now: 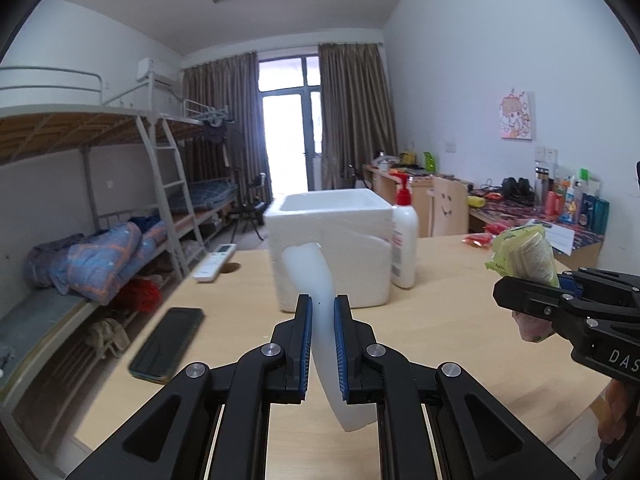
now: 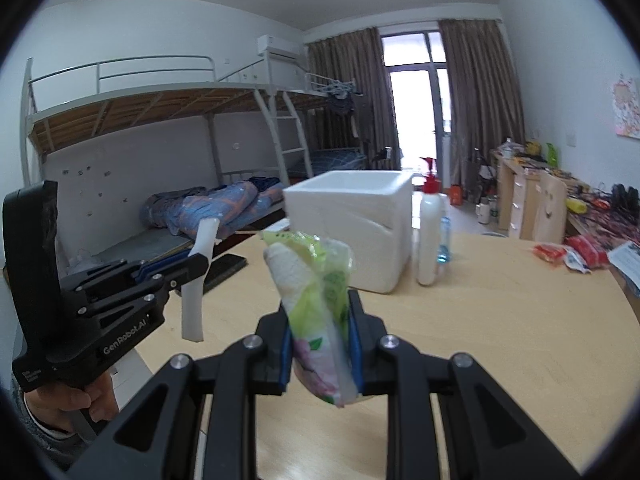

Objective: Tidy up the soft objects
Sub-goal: 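Carry the strip with the left gripper toward the foam box while the right gripper carries the soap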

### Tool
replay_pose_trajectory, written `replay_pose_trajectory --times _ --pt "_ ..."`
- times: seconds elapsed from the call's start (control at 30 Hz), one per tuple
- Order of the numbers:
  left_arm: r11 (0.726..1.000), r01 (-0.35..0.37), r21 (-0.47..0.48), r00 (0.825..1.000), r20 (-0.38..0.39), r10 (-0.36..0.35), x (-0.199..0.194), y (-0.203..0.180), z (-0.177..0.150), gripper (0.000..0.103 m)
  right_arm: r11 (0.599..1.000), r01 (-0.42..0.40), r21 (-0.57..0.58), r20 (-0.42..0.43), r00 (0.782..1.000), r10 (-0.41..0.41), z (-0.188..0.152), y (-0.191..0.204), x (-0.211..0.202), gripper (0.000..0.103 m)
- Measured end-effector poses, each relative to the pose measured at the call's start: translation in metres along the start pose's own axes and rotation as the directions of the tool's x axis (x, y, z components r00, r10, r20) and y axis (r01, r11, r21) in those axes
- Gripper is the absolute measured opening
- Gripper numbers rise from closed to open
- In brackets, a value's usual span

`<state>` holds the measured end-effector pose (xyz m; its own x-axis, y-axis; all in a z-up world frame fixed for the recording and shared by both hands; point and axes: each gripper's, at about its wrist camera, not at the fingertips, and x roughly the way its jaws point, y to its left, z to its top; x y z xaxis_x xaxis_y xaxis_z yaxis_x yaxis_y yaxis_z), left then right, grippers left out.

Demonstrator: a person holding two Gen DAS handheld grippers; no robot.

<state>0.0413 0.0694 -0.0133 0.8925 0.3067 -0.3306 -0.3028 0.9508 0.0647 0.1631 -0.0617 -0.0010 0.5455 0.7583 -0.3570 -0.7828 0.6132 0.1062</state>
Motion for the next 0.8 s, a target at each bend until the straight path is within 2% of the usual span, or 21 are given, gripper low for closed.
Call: replay_pose_trajectory --times 0.23,0.47,0.8 --pt "1.0 -0.014 -0.012 1.0 -0.004 0.014 -0.002 0.015 0.003 0.012 0.999 -0.041 -0.012 -0.014 0.999 0.041 0.005 0.004 0.013 0.027" --pt "1.0 0.017 -0.011 1.0 -0.012 -0.017 0.011 0.014 0.008 0.012 0.999 -0.03 -0.015 -0.019 0.999 0.029 0.012 0.006 0.019 0.027" --pt "0.999 0.034 -0.019 0.999 0.003 -0.033 0.021 0.019 0.037 0.012 1.0 -0.002 -0.02 0.002 1.0 0.002 0.04 0.006 0.017 0.027"
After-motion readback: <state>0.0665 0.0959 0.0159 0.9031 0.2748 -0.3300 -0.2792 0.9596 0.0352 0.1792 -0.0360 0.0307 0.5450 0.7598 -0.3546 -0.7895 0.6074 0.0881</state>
